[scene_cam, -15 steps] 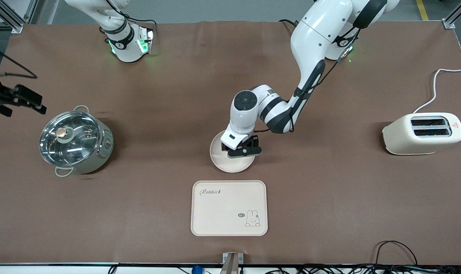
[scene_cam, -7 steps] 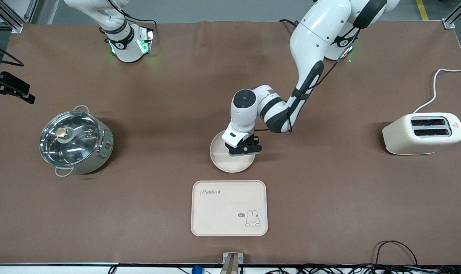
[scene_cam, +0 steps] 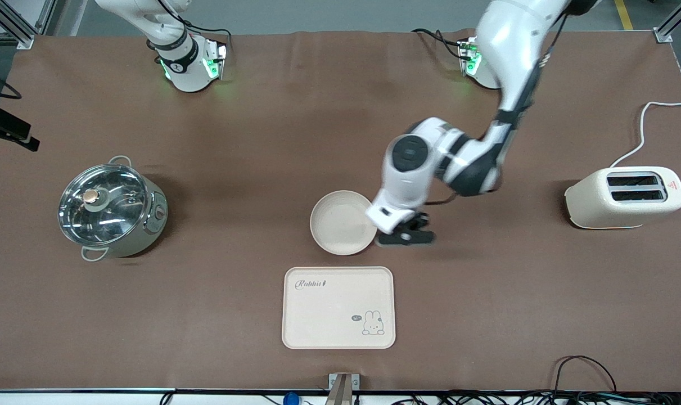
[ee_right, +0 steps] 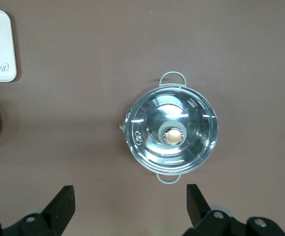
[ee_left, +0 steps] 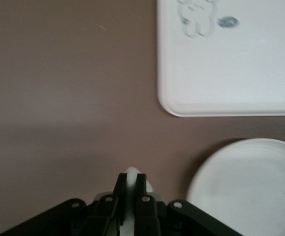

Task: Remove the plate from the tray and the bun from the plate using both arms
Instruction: 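Lift the bun out of the plate toward the toaster with the left gripper, then lower the bun beside the toaster and open the left gripper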

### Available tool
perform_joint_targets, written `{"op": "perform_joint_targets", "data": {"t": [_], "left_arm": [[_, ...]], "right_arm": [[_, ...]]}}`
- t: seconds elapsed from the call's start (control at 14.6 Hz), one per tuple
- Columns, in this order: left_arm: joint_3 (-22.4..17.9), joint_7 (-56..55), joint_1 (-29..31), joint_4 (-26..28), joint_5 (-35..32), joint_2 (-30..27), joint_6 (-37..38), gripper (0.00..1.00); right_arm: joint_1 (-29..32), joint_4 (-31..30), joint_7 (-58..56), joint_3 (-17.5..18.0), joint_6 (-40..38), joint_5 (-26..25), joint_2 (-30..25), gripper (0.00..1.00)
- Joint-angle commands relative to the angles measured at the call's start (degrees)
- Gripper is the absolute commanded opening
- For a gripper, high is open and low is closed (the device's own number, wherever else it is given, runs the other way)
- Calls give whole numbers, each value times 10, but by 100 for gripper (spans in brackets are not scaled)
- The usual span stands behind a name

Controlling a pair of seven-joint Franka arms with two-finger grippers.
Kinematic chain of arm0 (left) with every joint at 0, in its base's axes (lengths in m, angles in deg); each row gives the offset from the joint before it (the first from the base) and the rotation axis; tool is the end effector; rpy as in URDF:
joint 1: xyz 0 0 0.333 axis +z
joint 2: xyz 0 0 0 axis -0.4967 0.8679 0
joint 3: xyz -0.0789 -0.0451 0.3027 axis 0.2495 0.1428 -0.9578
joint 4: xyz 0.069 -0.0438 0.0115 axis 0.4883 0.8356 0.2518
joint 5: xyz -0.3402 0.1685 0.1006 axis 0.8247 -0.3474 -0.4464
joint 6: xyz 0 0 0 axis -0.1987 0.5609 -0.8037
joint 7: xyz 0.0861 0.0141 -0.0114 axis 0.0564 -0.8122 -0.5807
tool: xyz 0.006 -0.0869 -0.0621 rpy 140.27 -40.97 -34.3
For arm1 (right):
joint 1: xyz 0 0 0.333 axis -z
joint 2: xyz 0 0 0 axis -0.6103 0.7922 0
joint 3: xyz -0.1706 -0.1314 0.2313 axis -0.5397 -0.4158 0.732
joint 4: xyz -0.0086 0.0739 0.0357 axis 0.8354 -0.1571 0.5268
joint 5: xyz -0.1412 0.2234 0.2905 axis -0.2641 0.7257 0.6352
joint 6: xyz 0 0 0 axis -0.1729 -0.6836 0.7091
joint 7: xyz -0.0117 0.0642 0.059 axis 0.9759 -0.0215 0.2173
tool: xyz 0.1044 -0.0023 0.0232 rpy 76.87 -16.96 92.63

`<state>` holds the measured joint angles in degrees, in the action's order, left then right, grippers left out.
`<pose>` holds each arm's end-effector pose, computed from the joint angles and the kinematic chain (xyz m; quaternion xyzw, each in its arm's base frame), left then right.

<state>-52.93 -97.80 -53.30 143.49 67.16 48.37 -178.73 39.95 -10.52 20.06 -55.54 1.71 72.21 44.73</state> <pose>0.6105 -0.3498 0.3351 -0.9973 0.0213 -0.0638 0.0287 0.5496 -0.0651 0.6575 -0.9998 0.0095 0.0032 0.0153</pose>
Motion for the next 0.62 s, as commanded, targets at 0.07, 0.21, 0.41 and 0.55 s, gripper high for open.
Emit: {"op": "perform_joint_targets", "data": {"t": [0.07,0.21,0.41,0.55], "left_arm": [[24,132,113,55,24,-38,-1,0],[70,184,202,71,28,-33,-10,1],[103,223,277,115,28,-15,-71,3],[102,230,284,137,28,-8,-106,6]], "right_arm": [[34,5,-33,5,-4,-2,-5,100],[32,5,-33,6,2,-8,-4,100],[24,5,-26,9,14,-6,-2,100],[21,4,-26,9,16,-4,-1,100]]}}
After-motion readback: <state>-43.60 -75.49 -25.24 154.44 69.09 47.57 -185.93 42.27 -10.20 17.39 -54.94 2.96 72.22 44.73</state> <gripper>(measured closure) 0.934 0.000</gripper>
